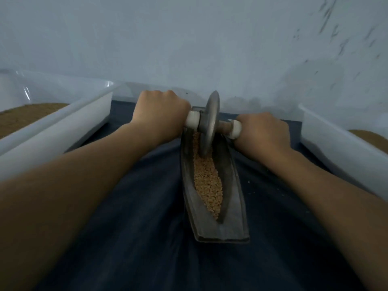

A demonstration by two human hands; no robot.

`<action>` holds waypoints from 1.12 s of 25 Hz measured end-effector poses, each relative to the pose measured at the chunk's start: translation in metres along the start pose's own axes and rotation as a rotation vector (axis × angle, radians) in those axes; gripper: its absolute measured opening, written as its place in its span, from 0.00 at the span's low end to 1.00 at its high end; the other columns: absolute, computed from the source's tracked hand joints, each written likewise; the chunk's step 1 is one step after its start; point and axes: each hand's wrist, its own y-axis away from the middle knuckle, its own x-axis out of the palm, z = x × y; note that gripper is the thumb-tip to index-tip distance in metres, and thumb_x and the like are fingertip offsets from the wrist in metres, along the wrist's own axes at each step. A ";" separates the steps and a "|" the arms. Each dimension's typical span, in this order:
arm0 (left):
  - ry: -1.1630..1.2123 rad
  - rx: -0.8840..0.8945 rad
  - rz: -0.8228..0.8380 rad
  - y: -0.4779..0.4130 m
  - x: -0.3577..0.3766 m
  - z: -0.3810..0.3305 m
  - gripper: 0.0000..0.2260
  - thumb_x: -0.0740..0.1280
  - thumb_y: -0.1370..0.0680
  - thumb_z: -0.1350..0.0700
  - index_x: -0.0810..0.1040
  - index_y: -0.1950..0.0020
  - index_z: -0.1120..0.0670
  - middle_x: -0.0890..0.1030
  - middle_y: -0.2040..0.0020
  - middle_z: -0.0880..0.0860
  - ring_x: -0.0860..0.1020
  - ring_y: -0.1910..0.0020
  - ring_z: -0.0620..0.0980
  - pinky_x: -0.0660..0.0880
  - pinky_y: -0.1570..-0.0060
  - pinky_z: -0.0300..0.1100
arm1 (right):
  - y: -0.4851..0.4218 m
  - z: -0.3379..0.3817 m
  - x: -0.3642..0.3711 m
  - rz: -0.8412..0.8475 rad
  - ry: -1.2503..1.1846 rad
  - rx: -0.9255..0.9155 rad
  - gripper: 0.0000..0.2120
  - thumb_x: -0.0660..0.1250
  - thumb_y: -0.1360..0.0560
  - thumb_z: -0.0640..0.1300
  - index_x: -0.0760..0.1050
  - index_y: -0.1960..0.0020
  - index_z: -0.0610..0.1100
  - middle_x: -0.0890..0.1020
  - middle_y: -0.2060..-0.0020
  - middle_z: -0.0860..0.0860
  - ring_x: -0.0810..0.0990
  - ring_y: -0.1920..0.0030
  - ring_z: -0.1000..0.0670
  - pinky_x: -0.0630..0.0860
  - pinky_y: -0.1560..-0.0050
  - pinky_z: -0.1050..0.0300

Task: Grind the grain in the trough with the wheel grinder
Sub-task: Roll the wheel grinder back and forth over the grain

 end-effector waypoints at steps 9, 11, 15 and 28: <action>0.000 0.058 -0.104 0.042 0.006 0.009 0.05 0.69 0.31 0.55 0.73 0.63 0.51 0.67 0.72 0.52 0.65 0.77 0.53 0.54 0.73 0.37 | 0.029 -0.014 -0.004 -0.258 0.092 -0.182 0.11 0.68 0.32 0.55 0.67 0.65 0.53 0.65 0.75 0.56 0.64 0.75 0.48 0.60 0.72 0.62; -0.004 0.017 -0.042 0.008 0.004 0.005 0.02 0.66 0.25 0.56 0.78 0.54 0.51 0.77 0.62 0.55 0.78 0.65 0.58 0.64 0.69 0.43 | 0.009 -0.002 0.000 -0.100 0.024 -0.036 0.11 0.66 0.25 0.57 0.70 0.62 0.53 0.74 0.68 0.52 0.73 0.67 0.45 0.69 0.67 0.55; -0.028 0.081 -0.077 0.008 -0.002 0.004 0.01 0.67 0.26 0.57 0.78 0.55 0.51 0.78 0.62 0.54 0.80 0.63 0.59 0.64 0.68 0.44 | 0.020 -0.011 0.000 -0.032 -0.004 -0.080 0.07 0.63 0.23 0.55 0.74 0.57 0.54 0.78 0.66 0.53 0.78 0.64 0.45 0.70 0.67 0.54; 0.114 0.044 -0.025 0.027 0.006 0.007 0.05 0.67 0.27 0.51 0.77 0.52 0.47 0.78 0.59 0.52 0.80 0.61 0.58 0.66 0.67 0.45 | 0.020 -0.011 -0.016 -0.061 0.103 -0.159 0.07 0.65 0.27 0.56 0.70 0.60 0.54 0.76 0.68 0.54 0.72 0.68 0.47 0.64 0.70 0.58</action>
